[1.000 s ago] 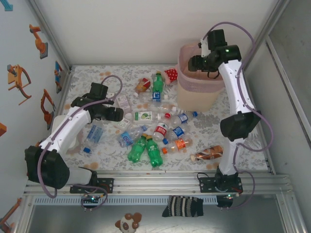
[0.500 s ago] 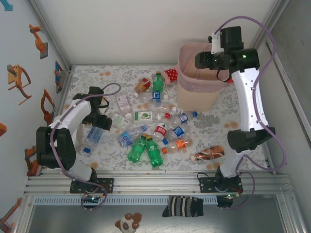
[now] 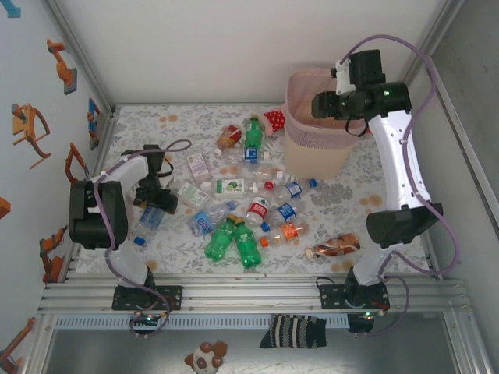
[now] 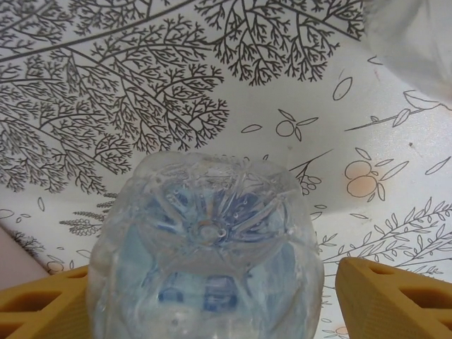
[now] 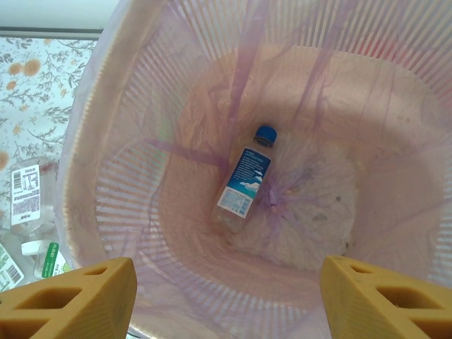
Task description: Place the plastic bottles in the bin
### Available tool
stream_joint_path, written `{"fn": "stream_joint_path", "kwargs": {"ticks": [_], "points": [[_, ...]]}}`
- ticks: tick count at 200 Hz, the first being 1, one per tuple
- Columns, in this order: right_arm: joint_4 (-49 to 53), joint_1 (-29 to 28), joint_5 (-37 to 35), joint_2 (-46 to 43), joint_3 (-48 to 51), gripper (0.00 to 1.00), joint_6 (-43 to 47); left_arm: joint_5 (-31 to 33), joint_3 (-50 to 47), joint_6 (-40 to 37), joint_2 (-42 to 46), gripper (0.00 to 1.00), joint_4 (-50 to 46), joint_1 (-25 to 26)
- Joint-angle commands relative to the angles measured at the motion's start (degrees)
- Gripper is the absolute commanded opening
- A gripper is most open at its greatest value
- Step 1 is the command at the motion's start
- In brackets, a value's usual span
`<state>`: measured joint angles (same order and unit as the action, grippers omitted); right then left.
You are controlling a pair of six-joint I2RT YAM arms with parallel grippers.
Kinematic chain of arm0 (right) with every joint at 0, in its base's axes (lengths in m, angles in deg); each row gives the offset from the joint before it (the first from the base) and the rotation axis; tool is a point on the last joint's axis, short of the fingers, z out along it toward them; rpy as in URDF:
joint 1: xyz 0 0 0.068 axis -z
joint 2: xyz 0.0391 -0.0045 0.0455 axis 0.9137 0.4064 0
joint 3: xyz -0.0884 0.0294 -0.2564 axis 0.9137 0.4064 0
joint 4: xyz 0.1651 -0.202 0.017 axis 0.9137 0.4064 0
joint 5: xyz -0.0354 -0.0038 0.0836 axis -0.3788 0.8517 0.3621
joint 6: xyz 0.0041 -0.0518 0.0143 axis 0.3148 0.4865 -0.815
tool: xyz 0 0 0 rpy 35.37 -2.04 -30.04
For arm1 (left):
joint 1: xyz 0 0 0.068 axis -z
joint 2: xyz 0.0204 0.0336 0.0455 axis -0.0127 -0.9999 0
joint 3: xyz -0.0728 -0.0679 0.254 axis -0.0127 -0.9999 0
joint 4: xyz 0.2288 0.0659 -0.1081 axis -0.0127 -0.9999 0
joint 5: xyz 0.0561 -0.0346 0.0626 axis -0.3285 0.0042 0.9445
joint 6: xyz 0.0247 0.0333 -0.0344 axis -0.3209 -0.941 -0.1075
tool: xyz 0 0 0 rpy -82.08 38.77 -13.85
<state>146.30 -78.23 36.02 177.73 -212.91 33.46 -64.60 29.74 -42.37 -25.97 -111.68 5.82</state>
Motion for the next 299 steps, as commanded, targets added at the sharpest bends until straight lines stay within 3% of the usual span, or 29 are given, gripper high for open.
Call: {"fn": "stream_joint_path", "kwargs": {"ticks": [1, 32, 99, 124, 167, 193, 229, 260, 299], "points": [[-2.7, 0.3, 0.4, -3.7, 2.4, 0.68, -0.3, -1.1, 1.8, -0.8, -1.1, 0.71, -1.0, -0.5], [-3.2, 0.4, 1.7, -4.4, 2.7, 0.67, -0.6, -1.4, 2.2, -0.6, -1.7, 0.59, -1.4, -0.5], [-4.9, 0.3, 4.1, -8.9, 5.7, 0.66, -2.4, -4.2, 3.1, 0.1, 4.0, 0.55, -1.7, -0.7], [-9.2, 0.3, 7.2, -12.9, 11.3, 0.66, -3.4, -10.4, 3.7, 1.5, 10.5, 0.56, -0.6, -0.7], [-21.7, 0.0, 16.1, -20.9, 23.2, 0.66, -6.0, -28.1, 6.9, 7.3, 22.8, 0.55, 4.1, -0.8], [-31.3, -0.9, 21.5, -25.4, 30.7, 0.64, -8.1, -39.9, 7.2, 13.0, 29.6, 0.53, 12.4, -0.7], [-44.8, -3.6, 29.1, -30.5, 39.9, 0.64, -8.6, -55.2, 2.5, 25.1, 38.1, 0.49, 35.3, 0.2], [-52.6, -7.3, 35.2, -32.2, 43.2, 0.65, -8.8, -60.4, 1.1, 32.6, 41.4, 0.49, 49.7, 2.7], [-58.3, -13.5, 39.9, -32.1, 43.8, 0.69, -6.8, -66.5, 3.4, 34.7, 41.2, 0.49, 58.5, 10.7]]}}
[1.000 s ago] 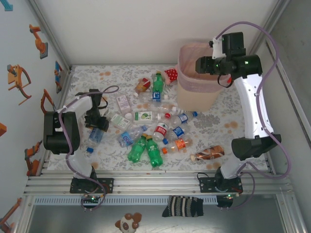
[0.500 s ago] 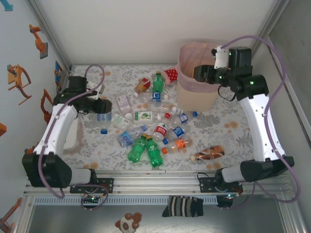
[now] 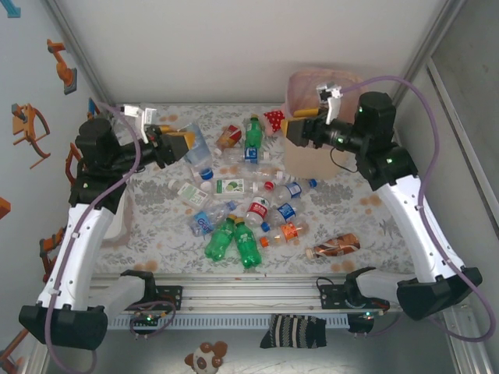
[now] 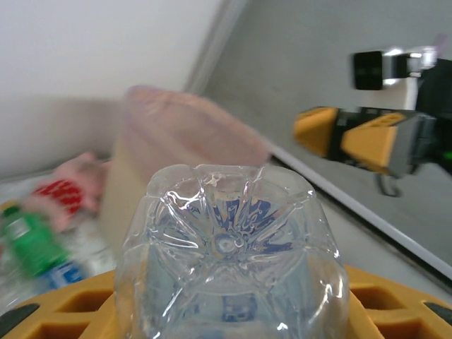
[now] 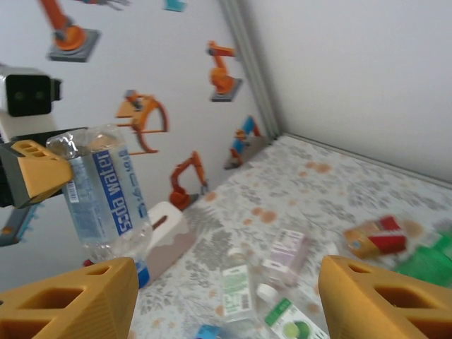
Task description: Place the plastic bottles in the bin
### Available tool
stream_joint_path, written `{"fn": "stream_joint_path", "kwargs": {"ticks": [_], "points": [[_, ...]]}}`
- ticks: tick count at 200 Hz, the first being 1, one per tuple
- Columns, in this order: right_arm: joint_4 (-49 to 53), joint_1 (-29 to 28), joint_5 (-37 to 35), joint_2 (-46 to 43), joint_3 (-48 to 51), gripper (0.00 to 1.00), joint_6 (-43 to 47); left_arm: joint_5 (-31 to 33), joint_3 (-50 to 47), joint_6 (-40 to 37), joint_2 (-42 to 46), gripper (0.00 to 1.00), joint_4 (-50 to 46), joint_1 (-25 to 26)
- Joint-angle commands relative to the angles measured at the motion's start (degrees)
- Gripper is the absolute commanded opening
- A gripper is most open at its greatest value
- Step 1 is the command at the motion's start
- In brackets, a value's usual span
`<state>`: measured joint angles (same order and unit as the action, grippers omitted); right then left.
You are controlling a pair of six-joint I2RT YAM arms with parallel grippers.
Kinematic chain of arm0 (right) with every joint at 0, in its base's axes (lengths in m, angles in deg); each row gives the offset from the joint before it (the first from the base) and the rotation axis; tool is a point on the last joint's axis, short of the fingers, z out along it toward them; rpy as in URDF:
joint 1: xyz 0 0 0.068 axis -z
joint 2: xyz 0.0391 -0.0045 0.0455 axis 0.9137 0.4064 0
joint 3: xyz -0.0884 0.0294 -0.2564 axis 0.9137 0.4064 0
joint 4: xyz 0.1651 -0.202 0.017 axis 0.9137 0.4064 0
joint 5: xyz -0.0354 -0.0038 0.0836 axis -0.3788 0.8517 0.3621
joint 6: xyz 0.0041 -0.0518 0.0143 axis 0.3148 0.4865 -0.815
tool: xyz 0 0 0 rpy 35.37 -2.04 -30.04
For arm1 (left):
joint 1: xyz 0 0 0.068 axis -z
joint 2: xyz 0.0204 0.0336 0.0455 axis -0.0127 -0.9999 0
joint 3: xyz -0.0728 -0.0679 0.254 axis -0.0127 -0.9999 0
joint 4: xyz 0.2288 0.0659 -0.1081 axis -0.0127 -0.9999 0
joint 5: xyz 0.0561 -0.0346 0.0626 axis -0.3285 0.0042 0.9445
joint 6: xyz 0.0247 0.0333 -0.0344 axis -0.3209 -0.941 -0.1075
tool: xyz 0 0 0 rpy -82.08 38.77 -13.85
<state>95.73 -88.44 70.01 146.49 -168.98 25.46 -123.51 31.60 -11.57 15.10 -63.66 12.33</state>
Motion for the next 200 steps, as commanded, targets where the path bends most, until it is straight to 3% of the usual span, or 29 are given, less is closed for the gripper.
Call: {"fn": "stream_joint_path", "kwargs": {"ticks": [1, 72, 147, 200], "points": [[-7.8, -3.5, 6.0, -0.7, -0.2, 0.69, 1.4, -7.8, 1.7, 3.9, 0.1, 0.49, 10.7, 4.4], [-5.3, -14.0, 11.6, 2.2, -5.1, 0.79, 7.7, -10.6, 5.6, 2.4, -1.8, 0.50, 16.1, 15.2], [-2.7, -18.9, 11.6, 2.9, -4.1, 0.82, 10.3, -9.9, 7.0, 1.1, -3.0, 0.53, 16.8, 17.5], [-1.4, -21.1, 10.7, 3.0, -3.5, 0.75, 11.6, -9.2, 7.4, 0.9, -3.7, 0.53, 17.4, 17.9]]}}
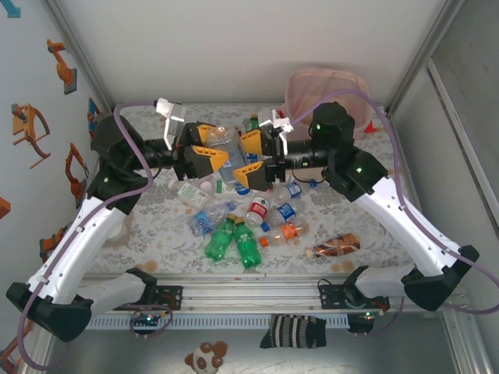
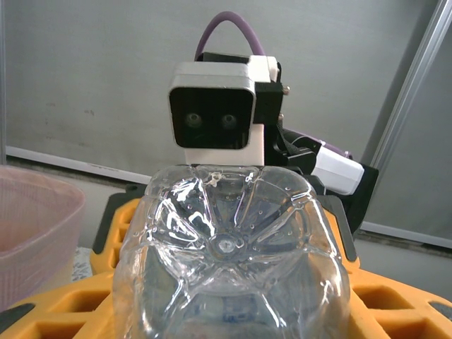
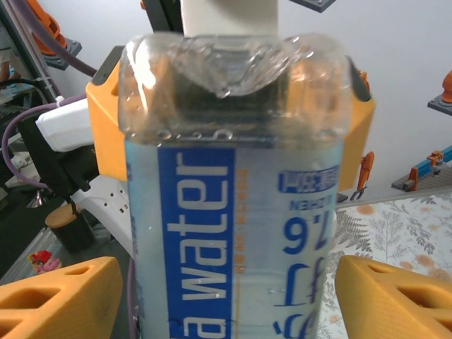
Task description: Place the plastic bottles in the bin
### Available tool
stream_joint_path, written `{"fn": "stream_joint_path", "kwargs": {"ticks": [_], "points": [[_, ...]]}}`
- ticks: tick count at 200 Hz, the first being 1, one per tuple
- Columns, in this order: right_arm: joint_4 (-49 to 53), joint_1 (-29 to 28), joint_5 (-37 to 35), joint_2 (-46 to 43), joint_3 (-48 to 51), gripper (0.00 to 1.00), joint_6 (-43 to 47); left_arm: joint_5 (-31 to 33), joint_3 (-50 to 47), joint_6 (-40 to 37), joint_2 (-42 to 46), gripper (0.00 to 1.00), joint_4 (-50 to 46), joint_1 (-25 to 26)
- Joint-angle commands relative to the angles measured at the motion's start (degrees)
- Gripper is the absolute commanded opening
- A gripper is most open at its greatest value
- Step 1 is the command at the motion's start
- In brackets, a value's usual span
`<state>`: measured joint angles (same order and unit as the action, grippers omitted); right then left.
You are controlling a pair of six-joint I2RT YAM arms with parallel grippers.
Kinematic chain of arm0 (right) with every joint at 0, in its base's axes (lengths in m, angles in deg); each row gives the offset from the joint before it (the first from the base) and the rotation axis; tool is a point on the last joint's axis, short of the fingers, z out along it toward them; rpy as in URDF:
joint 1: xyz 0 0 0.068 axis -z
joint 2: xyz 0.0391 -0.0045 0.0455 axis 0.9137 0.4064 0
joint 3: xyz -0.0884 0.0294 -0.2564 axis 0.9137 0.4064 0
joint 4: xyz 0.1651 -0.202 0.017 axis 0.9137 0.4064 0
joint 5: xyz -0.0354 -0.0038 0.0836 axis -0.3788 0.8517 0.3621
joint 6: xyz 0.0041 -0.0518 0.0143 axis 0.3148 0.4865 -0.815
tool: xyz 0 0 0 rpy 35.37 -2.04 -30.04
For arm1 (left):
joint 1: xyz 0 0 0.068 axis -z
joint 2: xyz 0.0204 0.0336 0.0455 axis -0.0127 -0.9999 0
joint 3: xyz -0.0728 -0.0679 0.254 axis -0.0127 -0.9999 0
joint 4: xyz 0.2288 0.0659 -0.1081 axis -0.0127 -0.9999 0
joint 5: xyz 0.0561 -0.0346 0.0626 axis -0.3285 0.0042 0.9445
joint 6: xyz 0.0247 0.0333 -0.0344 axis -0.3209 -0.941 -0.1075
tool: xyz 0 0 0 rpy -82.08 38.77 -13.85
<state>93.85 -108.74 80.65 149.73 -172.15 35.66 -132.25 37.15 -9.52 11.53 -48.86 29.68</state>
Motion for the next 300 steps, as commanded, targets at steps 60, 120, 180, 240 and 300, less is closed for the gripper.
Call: {"fn": "stream_joint_path", "kwargs": {"ticks": [60, 120, 180, 240, 300], "points": [[1.2, -1.1, -0.4, -0.4, -0.5, 0.59, 1.7, -0.5, 1.9, -0.8, -0.6, 0.54, 4.0, 1.0], [2.7, -1.1, -1.1, -0.6, -1.5, 0.51, 2.7, -0.1, 1.5, -1.4, -0.8, 0.59, 4.3, 1.0], [5.0, -0.1, -10.5, -2.1, -2.2, 0.49, 4.9, 10.9, 0.6, -10.8, 4.2, 0.76, -6.4, 0.9], [8.4, 11.5, -21.7, -0.5, -7.1, 0.48, 0.1, 38.9, -5.4, -16.4, 13.0, 0.89, -16.7, 0.5], [18.7, 25.3, -35.1, 10.8, -20.4, 0.41, -5.0, 41.7, -5.8, -14.8, 14.9, 0.97, -23.6, -2.1]]}}
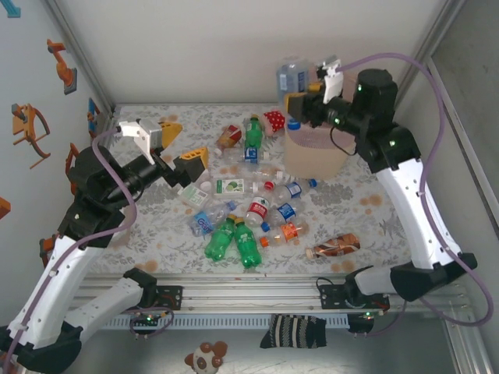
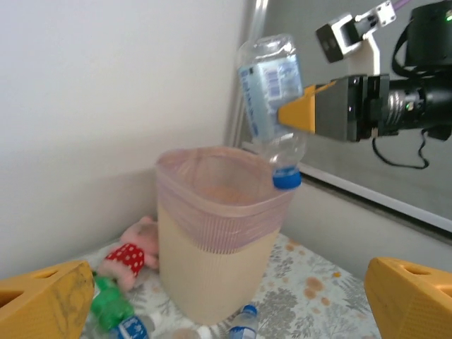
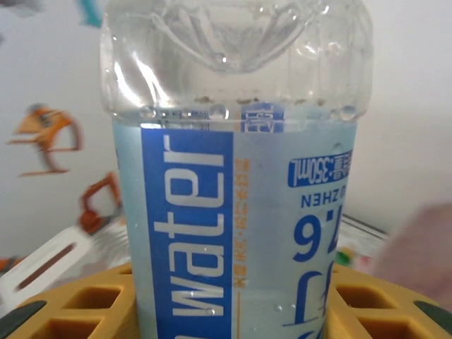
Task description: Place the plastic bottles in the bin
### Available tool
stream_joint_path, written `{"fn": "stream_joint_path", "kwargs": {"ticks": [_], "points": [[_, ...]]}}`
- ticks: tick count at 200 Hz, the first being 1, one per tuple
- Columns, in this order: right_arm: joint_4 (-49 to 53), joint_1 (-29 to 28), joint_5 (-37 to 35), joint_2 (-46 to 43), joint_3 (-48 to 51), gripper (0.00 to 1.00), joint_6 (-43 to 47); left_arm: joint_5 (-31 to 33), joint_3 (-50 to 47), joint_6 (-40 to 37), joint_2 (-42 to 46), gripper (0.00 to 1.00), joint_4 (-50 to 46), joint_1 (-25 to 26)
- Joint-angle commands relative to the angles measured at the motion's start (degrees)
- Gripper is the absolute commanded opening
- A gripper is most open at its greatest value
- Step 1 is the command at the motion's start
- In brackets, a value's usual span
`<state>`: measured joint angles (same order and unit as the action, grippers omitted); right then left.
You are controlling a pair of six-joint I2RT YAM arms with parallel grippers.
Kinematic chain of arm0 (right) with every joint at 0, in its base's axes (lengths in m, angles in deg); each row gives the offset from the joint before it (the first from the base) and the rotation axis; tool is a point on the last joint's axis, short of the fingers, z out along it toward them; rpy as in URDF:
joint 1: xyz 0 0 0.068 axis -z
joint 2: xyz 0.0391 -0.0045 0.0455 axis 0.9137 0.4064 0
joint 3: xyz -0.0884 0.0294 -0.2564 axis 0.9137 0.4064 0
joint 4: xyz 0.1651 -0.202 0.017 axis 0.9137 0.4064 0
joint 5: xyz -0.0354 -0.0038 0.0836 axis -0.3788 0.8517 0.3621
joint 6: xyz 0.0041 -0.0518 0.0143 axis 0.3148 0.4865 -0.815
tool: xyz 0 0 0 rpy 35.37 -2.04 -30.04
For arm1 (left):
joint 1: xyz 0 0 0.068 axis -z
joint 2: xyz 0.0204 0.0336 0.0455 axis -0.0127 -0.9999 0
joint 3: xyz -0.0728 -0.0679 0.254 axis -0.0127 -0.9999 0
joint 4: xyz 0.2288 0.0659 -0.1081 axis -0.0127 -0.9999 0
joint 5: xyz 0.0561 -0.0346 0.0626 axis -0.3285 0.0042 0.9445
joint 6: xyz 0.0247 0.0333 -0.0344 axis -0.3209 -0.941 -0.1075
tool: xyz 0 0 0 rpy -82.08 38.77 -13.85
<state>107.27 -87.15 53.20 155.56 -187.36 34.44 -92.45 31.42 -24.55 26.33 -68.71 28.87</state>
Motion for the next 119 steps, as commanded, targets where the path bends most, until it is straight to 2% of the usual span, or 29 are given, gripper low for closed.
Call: {"fn": "stream_joint_path", "kwargs": {"ticks": [1, 38, 71, 119], "points": [[5.4, 4.0, -7.8, 5.2, -5.4, 0.41, -3.9, 1.9, 0.0, 0.4, 0.0, 0.97, -3.8, -1.4], [12.8, 9.9, -14.3, 16.4, -15.6, 0.39, -6.3, -3.1, 0.2, 4.9, -0.6, 0.97, -5.2, -6.4], [20.3, 11.9, -17.2, 26.0, -24.0, 0.39, -6.5, -5.1, -0.6, 6.4, -1.0, 0.97, -5.8, -8.4], [23.9, 12.0, -19.7, 34.4, -25.1, 0.40, -6.7, -3.9, -1.4, 7.0, -1.6, 0.97, -7.0, -9.8]]}}
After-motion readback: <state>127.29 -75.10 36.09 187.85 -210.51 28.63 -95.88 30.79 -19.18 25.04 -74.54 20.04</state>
